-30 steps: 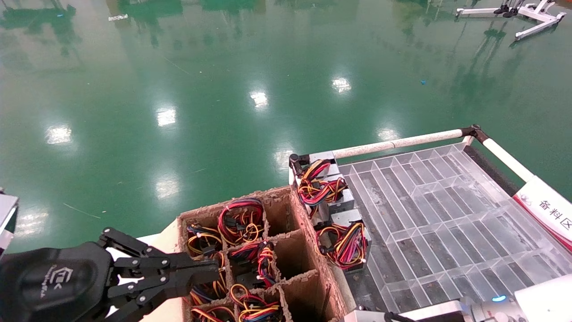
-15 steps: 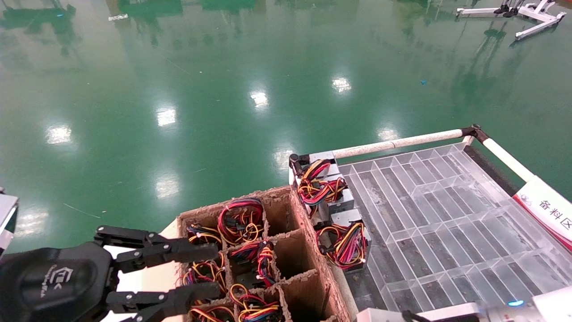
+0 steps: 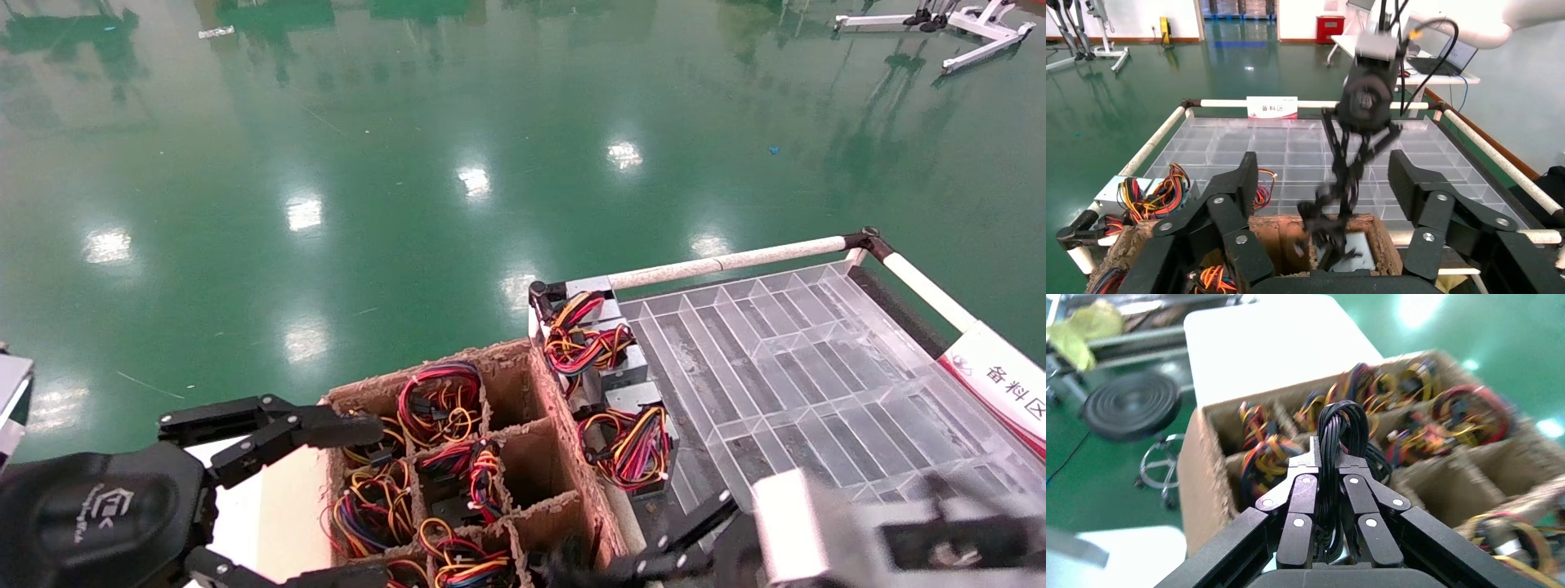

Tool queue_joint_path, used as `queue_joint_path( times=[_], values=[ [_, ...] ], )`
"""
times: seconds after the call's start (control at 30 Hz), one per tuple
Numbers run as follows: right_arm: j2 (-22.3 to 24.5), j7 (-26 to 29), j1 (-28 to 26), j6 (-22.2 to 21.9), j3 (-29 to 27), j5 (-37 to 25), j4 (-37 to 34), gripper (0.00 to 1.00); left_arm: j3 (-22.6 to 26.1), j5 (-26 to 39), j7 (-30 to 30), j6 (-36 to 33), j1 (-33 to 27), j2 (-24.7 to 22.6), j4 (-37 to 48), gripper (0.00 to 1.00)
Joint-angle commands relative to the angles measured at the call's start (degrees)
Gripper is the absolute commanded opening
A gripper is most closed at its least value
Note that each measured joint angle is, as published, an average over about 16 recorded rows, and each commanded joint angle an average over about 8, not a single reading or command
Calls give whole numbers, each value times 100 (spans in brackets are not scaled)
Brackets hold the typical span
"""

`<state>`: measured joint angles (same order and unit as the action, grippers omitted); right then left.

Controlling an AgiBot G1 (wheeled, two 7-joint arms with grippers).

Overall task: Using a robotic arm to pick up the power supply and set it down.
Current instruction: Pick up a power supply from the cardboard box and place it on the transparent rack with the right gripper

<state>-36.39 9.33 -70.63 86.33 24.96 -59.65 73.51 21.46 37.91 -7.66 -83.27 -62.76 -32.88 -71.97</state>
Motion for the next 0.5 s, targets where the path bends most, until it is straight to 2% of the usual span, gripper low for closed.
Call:
queue_joint_path(
  times=[0.03, 0.27, 0.5],
  values=[
    [102, -53, -13, 36, -142, 258, -62, 0, 0, 0, 0, 0, 0, 0, 0, 100],
    [265, -244, -205, 132, -599, 1032, -461, 0, 0, 0, 0, 0, 0, 0, 0, 100],
    [465, -379, -628, 269, -815, 1252, -734, 0, 0, 0, 0, 0, 0, 0, 0, 100]
  ],
)
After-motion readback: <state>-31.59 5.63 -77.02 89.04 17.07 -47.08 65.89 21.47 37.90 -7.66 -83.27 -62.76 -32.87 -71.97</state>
